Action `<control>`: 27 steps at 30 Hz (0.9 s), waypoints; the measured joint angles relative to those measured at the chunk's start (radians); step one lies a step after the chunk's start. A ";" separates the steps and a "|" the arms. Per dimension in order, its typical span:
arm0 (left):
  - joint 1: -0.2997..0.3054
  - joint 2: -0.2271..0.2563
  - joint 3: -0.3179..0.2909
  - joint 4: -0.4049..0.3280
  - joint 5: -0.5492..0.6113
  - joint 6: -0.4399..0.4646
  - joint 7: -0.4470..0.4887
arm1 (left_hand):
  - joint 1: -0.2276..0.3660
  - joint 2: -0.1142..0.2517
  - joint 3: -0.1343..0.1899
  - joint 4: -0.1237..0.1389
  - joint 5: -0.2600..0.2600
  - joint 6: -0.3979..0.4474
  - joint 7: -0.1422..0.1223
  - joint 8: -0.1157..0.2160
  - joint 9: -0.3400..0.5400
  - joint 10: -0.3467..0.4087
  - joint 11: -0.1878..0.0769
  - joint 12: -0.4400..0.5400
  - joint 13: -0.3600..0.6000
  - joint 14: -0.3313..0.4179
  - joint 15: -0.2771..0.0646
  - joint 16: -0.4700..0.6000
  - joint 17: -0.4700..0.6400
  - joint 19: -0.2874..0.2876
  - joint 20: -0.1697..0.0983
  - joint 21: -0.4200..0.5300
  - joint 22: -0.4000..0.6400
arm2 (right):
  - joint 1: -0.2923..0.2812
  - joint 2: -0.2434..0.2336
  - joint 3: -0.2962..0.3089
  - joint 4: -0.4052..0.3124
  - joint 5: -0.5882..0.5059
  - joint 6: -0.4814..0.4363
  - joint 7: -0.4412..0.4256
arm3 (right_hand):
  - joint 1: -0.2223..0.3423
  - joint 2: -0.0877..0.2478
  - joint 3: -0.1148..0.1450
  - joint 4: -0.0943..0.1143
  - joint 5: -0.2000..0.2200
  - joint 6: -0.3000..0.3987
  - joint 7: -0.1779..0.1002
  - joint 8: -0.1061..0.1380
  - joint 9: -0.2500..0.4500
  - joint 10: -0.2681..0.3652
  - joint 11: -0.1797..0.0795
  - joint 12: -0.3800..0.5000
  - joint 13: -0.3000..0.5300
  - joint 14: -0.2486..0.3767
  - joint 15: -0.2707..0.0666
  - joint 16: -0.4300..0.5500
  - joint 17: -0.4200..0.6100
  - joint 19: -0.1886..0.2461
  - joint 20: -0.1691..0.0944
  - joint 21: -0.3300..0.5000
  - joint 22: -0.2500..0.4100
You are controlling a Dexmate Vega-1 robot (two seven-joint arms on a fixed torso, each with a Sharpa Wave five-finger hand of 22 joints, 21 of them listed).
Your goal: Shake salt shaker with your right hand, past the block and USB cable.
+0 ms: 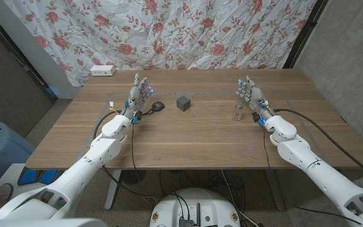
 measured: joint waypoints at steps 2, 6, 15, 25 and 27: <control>0.000 0.000 0.000 0.000 0.000 0.000 0.000 | 0.000 0.000 0.000 0.000 0.000 0.000 0.000 0.000 0.000 0.000 0.000 0.000 0.000 0.000 0.000 0.000 0.000 0.000 0.000 0.000 0.000 | -0.008 -0.014 0.002 -0.007 -0.010 0.004 -0.001 | 0.000 0.000 -0.002 -0.011 0.000 -0.013 -0.007 -0.003 -0.001 0.000 0.000 0.000 -0.002 -0.009 -0.009 0.000 -0.004 -0.007 0.000 0.000 0.000; 0.000 0.000 0.000 0.000 0.000 0.000 0.000 | 0.000 0.000 0.000 0.000 0.000 0.000 0.000 0.000 0.000 0.000 0.000 0.000 0.000 0.000 0.000 0.000 0.000 0.000 0.000 0.000 0.000 | -0.019 -0.031 0.005 -0.017 -0.023 0.009 -0.005 | 0.011 -0.011 -0.001 -0.031 0.000 -0.062 -0.020 -0.012 0.000 -0.012 -0.012 0.000 -0.005 -0.036 -0.006 -0.004 -0.017 -0.024 -0.003 0.000 0.000; 0.000 0.000 0.000 0.000 0.000 0.000 0.000 | 0.000 0.000 0.000 0.000 0.000 0.000 0.000 0.000 0.000 0.000 0.000 0.000 0.000 0.000 0.000 0.000 0.000 0.000 0.000 0.000 0.000 | -0.053 -0.074 0.011 -0.045 -0.069 0.021 -0.024 | 0.026 -0.026 -0.002 -0.055 0.000 -0.128 -0.030 -0.012 0.002 -0.022 -0.022 0.000 -0.005 -0.088 -0.001 -0.008 -0.032 -0.067 0.003 -0.001 0.000; 0.000 0.000 0.000 0.000 0.000 0.000 0.000 | 0.000 0.000 0.000 0.000 0.000 0.000 0.000 0.000 0.000 0.000 0.000 0.000 0.000 0.000 0.000 0.000 0.000 0.000 0.000 0.000 0.000 | -0.085 -0.126 0.014 -0.072 -0.136 0.030 -0.052 | 0.045 -0.045 -0.002 -0.085 -0.005 -0.163 -0.023 -0.012 0.002 -0.037 -0.037 0.000 -0.009 -0.134 0.027 -0.012 -0.045 -0.120 0.006 -0.006 0.000; 0.000 0.000 0.000 0.000 0.000 0.000 0.000 | 0.000 0.000 0.000 0.000 0.000 0.000 0.000 0.000 0.000 0.000 0.000 0.000 0.000 0.000 0.000 0.000 0.000 0.000 0.000 0.000 0.000 | -0.088 -0.133 0.014 -0.073 -0.156 0.034 -0.059 | 0.045 -0.045 -0.003 -0.092 -0.005 -0.167 -0.019 -0.012 0.002 -0.044 -0.042 0.000 -0.009 -0.149 0.027 -0.012 -0.049 -0.146 0.010 -0.008 0.000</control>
